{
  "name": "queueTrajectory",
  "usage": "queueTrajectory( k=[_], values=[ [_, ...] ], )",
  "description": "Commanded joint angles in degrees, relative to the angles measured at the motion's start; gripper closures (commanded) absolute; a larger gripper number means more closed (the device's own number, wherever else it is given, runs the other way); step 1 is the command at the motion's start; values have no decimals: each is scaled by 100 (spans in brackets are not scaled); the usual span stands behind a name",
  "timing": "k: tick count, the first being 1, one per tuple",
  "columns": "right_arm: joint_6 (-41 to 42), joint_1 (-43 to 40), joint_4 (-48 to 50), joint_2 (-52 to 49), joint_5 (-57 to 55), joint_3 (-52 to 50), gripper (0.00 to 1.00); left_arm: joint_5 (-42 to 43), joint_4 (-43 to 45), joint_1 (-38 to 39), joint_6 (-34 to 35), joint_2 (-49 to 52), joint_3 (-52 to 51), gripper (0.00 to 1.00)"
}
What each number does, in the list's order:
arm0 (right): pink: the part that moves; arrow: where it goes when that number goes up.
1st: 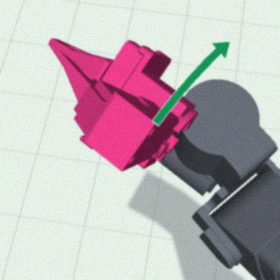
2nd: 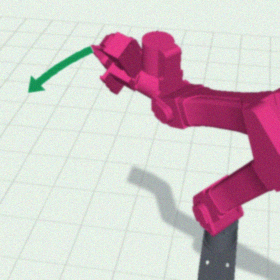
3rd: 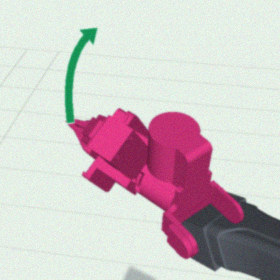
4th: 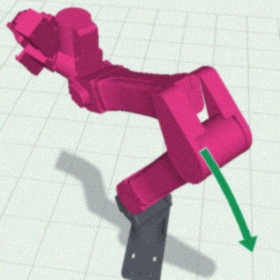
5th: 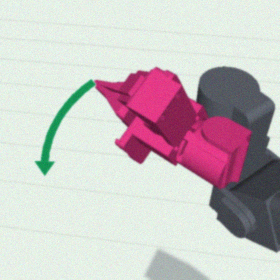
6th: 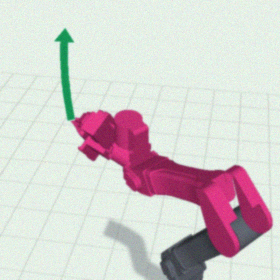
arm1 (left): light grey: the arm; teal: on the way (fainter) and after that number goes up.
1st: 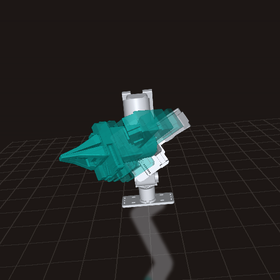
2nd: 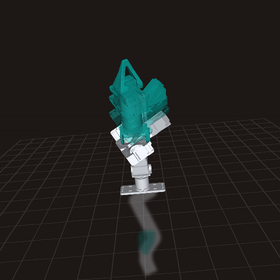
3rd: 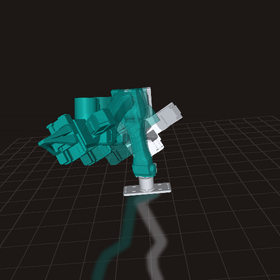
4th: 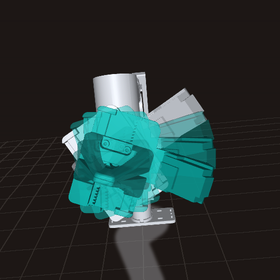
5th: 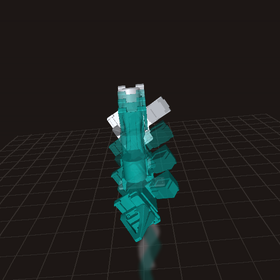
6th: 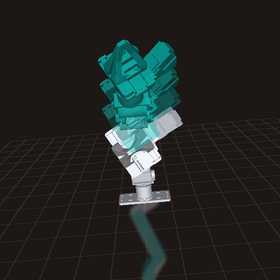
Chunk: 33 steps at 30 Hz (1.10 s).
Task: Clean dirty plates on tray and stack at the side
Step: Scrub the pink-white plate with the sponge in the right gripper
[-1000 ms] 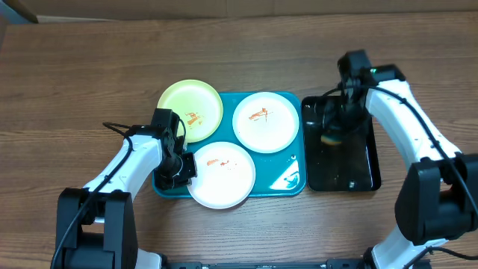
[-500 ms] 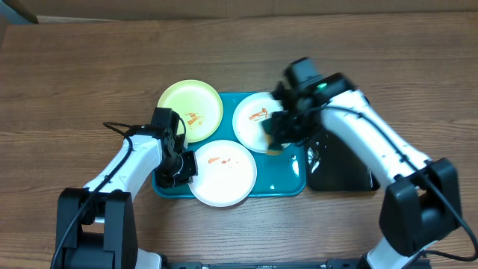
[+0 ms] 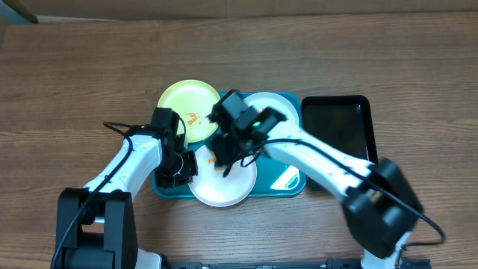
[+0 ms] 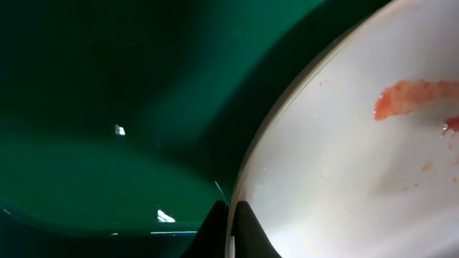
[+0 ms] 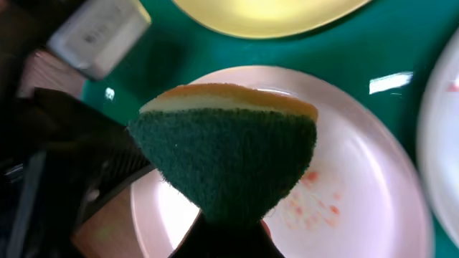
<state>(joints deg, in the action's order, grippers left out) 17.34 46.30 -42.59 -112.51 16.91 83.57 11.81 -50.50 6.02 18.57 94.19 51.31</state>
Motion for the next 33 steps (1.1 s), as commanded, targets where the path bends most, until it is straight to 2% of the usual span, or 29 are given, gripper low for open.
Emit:
queueTrajectory(
  k=[1, 7, 13, 24, 26, 29, 33],
  values=[
    [74, 203, 205, -341, -81, 76, 96, -120, 7, 39, 120, 74, -59, 96],
    [96, 378, 372, -739, -153, 76, 96, -116, 0, 39, 125, 74, -59, 96],
    [549, 195, -358, -767, -1384, 133, 96, -57, -7, 39, 122, 74, -61, 96],
    [520, -289, -1338, -767, -1296, 149, 96, -61, -44, 39, 120, 74, -59, 96],
    [472, -256, -1320, -767, -1110, 168, 96, -59, -42, 39, 120, 74, -61, 96],
    [-22, -129, -857, -767, -407, 179, 93, -59, -22, 39, 120, 74, -61, 96],
    [-61, 122, -280, -767, -817, 177, 90, -55, -26, 39, 120, 74, -61, 96]
  ],
)
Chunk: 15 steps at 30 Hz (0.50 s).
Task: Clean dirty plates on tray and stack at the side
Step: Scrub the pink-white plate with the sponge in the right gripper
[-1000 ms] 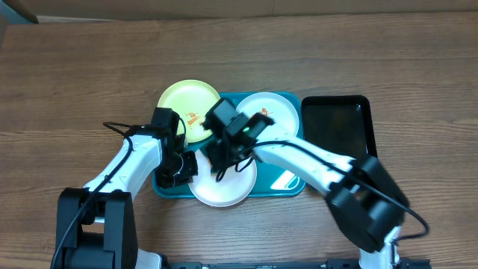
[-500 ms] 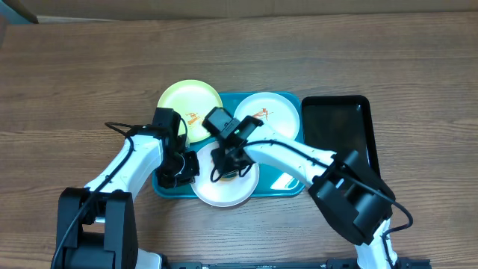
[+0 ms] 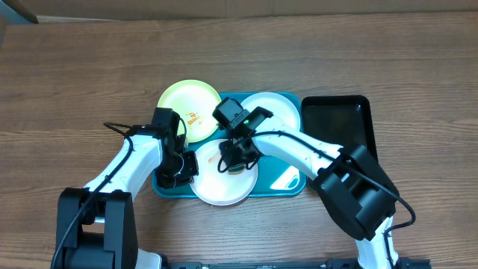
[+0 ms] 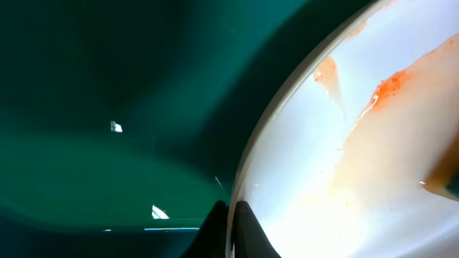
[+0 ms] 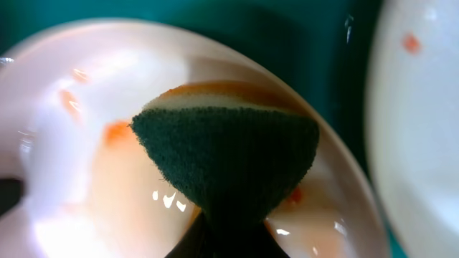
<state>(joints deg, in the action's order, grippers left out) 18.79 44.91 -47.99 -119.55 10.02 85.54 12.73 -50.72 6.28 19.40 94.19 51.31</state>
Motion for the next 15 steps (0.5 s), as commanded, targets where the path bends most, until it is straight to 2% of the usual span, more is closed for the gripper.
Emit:
queueTrajectory(
  k=[1, 8, 15],
  values=[
    [-210, 341, 431, -63, -267, -20, 90, -109, -4, 13, 37, 74, -61, 96],
    [-627, 627, 966, -66, -470, -20, 91, -103, -4, 13, 37, 74, -59, 96],
    [-1305, 813, 520, -66, -479, -20, 92, -103, -26, 13, 37, 74, -61, 96]
  ],
)
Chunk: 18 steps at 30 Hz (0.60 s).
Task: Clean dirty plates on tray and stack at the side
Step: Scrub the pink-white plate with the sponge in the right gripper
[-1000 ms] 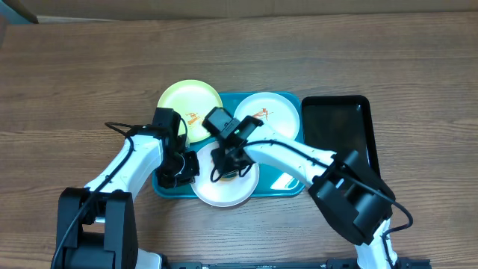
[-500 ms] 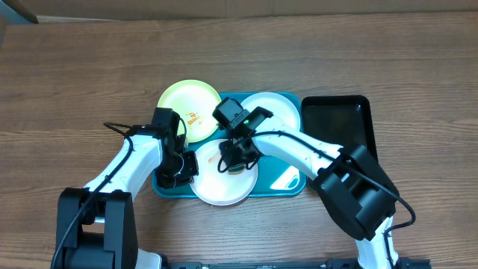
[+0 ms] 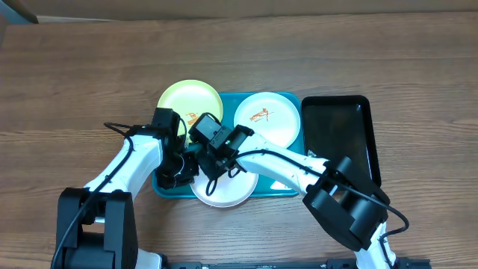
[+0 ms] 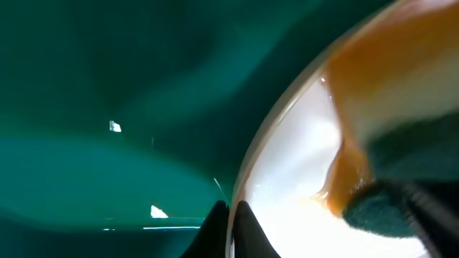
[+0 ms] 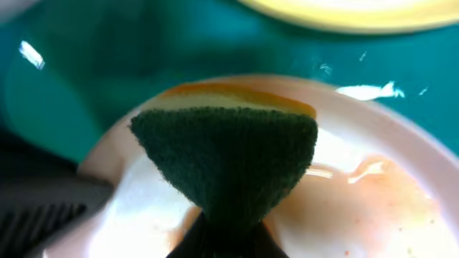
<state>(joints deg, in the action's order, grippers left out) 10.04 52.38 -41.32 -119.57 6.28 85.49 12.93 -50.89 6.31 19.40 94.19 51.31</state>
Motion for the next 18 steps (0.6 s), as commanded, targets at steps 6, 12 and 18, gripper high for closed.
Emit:
queueTrajectory(
  k=[6, 12, 18],
  values=[
    [-1178, -83, -833, -63, -584, -15, 95, -85, -15, 11, 37, 74, -61, 96],
    [-1294, -197, -1062, -63, -1034, -15, 96, -87, -20, 11, 37, 74, -61, 96],
    [-483, -310, -664, -63, -2028, -13, 96, -85, -33, 11, 37, 74, -61, 96]
  ],
)
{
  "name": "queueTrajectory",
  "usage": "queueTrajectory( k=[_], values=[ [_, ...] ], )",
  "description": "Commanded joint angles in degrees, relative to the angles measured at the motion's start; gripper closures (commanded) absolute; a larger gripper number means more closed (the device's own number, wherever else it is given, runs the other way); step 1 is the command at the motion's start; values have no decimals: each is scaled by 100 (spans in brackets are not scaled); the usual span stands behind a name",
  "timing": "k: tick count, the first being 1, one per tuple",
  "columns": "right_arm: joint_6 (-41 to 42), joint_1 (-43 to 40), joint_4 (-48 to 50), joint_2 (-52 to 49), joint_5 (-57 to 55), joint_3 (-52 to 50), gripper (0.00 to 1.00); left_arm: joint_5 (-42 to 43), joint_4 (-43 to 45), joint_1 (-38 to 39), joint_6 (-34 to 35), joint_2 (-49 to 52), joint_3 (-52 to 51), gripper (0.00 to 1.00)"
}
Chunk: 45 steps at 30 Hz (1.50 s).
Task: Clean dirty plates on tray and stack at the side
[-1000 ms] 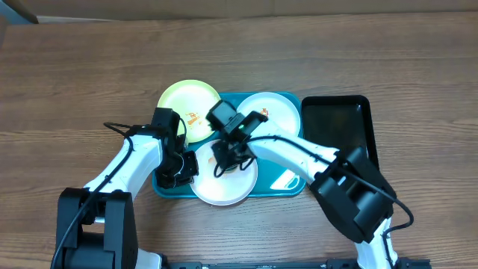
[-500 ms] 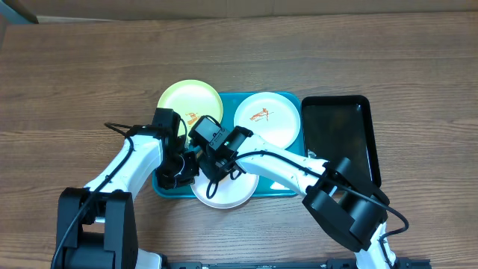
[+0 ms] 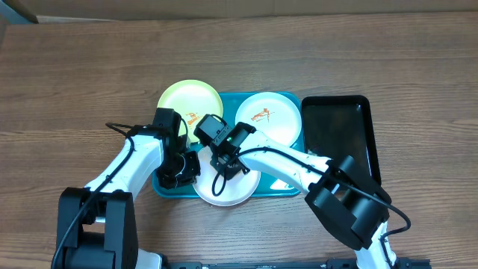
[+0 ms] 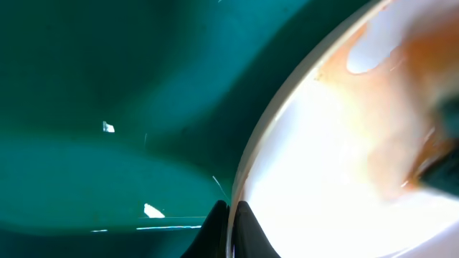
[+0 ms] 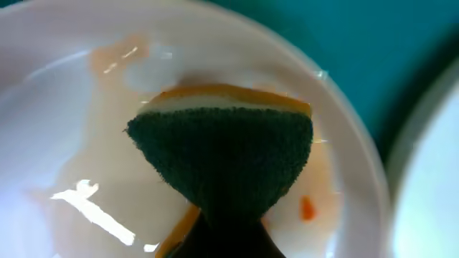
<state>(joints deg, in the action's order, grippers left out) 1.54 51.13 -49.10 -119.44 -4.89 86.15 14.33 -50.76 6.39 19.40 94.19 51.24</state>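
A white plate [image 3: 228,190] smeared with orange sauce lies at the front of the teal tray [image 3: 284,187]. My left gripper [image 4: 232,233] is shut on that plate's left rim [image 4: 247,168]. My right gripper [image 5: 226,240] is shut on a green and yellow sponge [image 5: 222,154], which presses on the white plate [image 5: 64,129]. In the overhead view the sponge is hidden under the right gripper [image 3: 224,166]. A second white plate [image 3: 272,116] with an orange stain sits at the tray's back right. A yellow-green plate [image 3: 187,101] with orange marks lies at the back left.
A black tray [image 3: 340,134] stands right of the teal tray. The wooden table [image 3: 75,82] spreads all around. The right arm reaches across the teal tray from the right.
The sponge has shifted on the white plate, from its left part near my left gripper toward the middle. The orange smear now spreads wider. The left gripper has kept its hold.
My left gripper held the white plate's rim throughout. The sponge hung above the plate, whose sauce lay in spots. Then it pressed on the plate's upper middle, then near the left rim, now mid-plate. The sauce has turned into a thin orange film.
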Motion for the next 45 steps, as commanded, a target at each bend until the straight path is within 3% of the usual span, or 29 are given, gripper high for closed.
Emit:
queueTrajectory(
  k=[1, 7, 17, 21, 30, 37, 45],
  values=[
    [417, -223, 173, -76, -975, -79, 96, -225, -55, 2, 37, 74, -55, 96],
    [579, -498, 304, -76, -730, -79, 96, -227, -61, 2, 37, 74, -55, 96],
    [575, -691, -743, -76, 1818, -79, 96, -227, -83, 2, 37, 74, -55, 96],
    [575, -623, -776, -76, 1873, -79, 96, -227, -81, 2, 37, 74, -52, 96],
    [573, -616, 452, -72, 2518, -76, 96, -225, -85, 2, 37, 74, -55, 96],
    [610, -1016, -238, 157, 2490, 138, 96, -249, -107, -4, 37, 72, -26, 96],
    [750, -2061, -584, 1285, 2234, 164, 96, -407, -310, -4, 37, -131, 363, 96]
  ],
)
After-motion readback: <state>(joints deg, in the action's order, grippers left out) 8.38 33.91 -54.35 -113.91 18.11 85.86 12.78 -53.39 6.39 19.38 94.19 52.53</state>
